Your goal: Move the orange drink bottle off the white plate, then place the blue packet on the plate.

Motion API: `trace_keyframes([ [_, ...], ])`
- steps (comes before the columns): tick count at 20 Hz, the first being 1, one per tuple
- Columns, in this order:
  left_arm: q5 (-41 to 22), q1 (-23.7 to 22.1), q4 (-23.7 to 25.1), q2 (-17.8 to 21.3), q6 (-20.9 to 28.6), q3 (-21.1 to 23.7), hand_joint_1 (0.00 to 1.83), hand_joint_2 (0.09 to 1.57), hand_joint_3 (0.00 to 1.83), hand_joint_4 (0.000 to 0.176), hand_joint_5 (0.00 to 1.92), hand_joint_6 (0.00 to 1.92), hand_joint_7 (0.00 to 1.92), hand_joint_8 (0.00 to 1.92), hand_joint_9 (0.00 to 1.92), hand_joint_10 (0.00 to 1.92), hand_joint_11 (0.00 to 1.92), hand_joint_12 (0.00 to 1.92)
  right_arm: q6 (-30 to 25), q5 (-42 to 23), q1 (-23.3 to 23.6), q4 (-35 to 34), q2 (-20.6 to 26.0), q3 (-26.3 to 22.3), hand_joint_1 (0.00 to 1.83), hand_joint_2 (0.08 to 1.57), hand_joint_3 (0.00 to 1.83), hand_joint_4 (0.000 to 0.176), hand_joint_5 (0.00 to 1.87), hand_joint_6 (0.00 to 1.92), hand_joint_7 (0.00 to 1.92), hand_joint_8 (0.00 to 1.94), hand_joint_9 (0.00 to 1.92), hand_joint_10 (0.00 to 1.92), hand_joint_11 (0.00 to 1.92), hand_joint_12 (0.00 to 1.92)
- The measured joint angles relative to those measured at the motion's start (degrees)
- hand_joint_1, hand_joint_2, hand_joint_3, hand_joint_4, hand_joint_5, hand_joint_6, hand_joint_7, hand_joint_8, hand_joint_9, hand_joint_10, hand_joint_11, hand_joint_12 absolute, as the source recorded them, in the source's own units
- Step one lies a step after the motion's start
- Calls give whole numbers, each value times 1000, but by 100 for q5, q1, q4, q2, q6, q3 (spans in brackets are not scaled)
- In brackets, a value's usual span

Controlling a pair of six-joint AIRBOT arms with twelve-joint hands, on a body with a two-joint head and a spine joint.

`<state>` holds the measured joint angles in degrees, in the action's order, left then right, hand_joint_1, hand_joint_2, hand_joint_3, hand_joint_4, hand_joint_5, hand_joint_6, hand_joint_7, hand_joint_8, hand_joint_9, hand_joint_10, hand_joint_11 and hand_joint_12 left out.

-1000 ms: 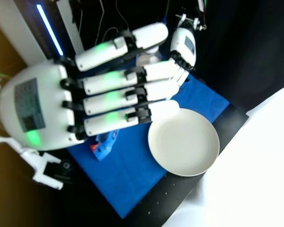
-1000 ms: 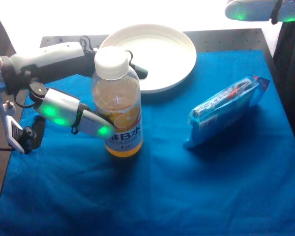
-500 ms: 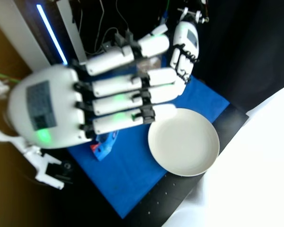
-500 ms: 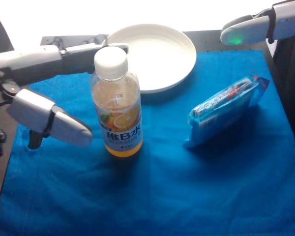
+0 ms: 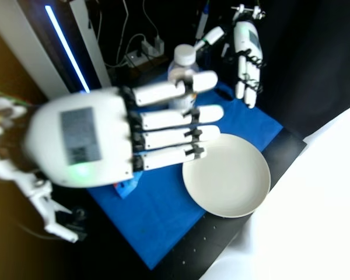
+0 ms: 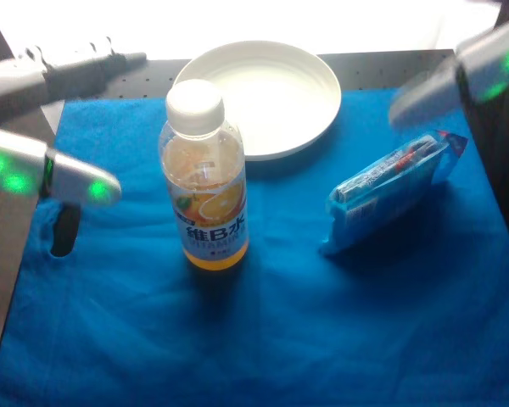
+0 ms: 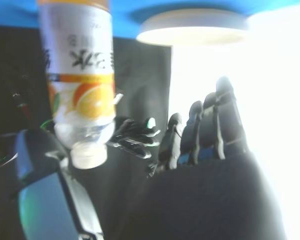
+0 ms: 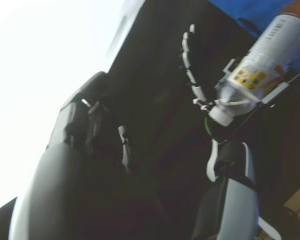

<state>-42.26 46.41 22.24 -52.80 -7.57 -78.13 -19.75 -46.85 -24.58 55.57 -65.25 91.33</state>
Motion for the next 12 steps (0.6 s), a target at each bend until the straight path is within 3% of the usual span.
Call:
trace_keyframes([
  [1,13,0,-140,-50,0,-98,781,816,21,102,0,0,0,0,20,2,79,0,-111,46,2,177,-4,-4,759,588,0,60,11,0,49,4,69,3,0,438],
  [2,48,2,-192,-72,-4,-142,772,808,14,119,0,0,0,0,20,1,71,0,-146,87,2,245,0,-7,766,594,0,46,30,6,61,10,75,7,0,411],
  [3,52,26,-273,-109,-13,-184,764,799,8,128,0,0,0,0,27,4,76,2,-162,179,4,332,20,-50,789,607,2,85,72,10,91,11,84,6,0,289],
  [4,63,31,-372,-138,-20,-197,732,799,7,118,0,0,0,0,38,8,99,13,-188,243,4,437,20,-76,774,630,6,114,95,9,82,3,43,3,0,212],
  [5,39,31,-393,-138,-24,-197,717,803,7,108,0,0,1,0,47,10,120,21,-197,284,4,529,20,-127,766,641,6,116,116,9,76,1,17,3,0,131],
  [6,-13,31,-472,-138,-24,-197,716,806,7,85,0,0,15,5,69,17,132,27,-221,293,4,649,20,-179,799,642,3,113,146,10,88,3,7,1,0,45],
  [8,-111,31,-573,-138,-24,-212,717,815,9,68,0,0,24,7,71,14,114,19,-275,299,4,839,15,-240,842,651,1,88,217,10,35,1,0,0,14,9],
  [9,-151,31,-577,-138,-15,-216,720,814,8,70,0,0,31,10,72,14,111,18,-310,326,4,994,15,-254,840,672,3,73,240,5,91,6,8,1,22,14],
  [10,-186,31,-577,-138,13,-214,718,820,9,56,0,0,39,12,81,16,120,22,-352,365,4,1086,13,-269,841,698,2,65,264,3,188,7,119,15,141,79],
  [11,-240,31,-573,-138,33,-214,728,810,3,67,0,0,54,15,93,18,132,28,-376,385,4,1141,13,-282,808,712,6,64,263,0,207,6,137,14,159,93],
  [12,-323,31,-568,-138,59,-214,767,822,7,67,0,0,48,10,95,16,125,25,-380,404,4,1158,17,-308,768,708,3,42,267,1,215,7,133,9,164,98],
])
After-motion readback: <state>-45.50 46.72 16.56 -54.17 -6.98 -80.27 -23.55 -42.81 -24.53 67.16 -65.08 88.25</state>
